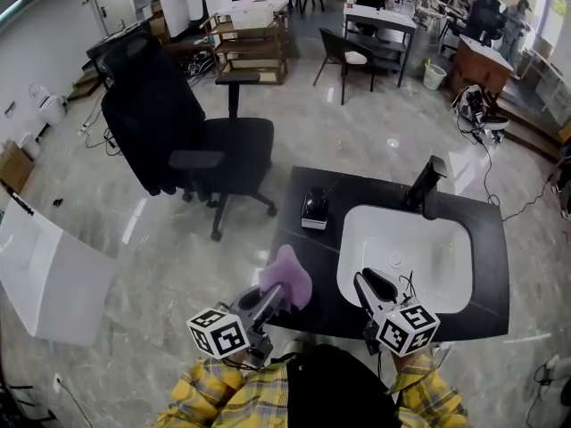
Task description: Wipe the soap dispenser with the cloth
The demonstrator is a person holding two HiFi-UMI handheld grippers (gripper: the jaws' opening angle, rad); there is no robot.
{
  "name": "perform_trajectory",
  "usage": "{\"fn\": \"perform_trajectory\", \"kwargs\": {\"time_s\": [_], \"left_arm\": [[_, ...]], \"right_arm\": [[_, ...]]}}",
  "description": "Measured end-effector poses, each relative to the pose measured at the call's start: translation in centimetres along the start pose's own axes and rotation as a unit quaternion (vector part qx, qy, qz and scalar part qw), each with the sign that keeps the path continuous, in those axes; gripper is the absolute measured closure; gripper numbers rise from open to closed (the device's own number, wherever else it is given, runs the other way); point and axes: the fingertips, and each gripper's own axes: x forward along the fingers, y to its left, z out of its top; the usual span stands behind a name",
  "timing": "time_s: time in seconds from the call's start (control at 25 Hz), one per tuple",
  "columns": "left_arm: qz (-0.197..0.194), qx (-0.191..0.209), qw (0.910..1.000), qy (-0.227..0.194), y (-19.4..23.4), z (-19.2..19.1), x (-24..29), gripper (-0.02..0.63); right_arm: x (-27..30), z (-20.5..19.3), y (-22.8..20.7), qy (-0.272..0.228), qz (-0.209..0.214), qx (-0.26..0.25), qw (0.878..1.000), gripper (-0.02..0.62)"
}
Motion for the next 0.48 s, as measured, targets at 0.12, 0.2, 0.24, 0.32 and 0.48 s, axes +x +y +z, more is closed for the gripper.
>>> {"fn": "perform_trajectory", "kwargs": {"time_s": [0.12, 0.2, 0.24, 0.32, 0.48], "left_arm": [[0.023, 0.033, 0.9992, -0.004, 0.5, 0.1, -1.2, 0.541], [0.035, 0.049, 0.9981, -0.006, 0.7, 0.1, -2.0, 0.541], [0.040, 0.055, 0.9977, -0.008, 0.8, 0.2, -2.4, 0.541], [0.050, 0.066, 0.9965, -0.011, 1.0, 0.2, -3.1, 0.541], [0.072, 0.067, 0.9950, -0.018, 1.6, -0.1, -4.4, 0.541]], "right_arm": [[-0.9, -0.6, 0.1, 0.000, -0.009, 0.006, 1.000, 0.531], [-1.5, -1.1, 0.2, 0.001, -0.015, 0.012, 1.000, 0.534], [-1.8, -1.5, 0.3, 0.004, -0.017, 0.016, 1.000, 0.537], [-2.1, -2.4, 0.6, 0.009, -0.020, 0.024, 0.999, 0.541], [-2.6, -3.4, 1.1, 0.018, -0.025, 0.032, 0.999, 0.555]]}}
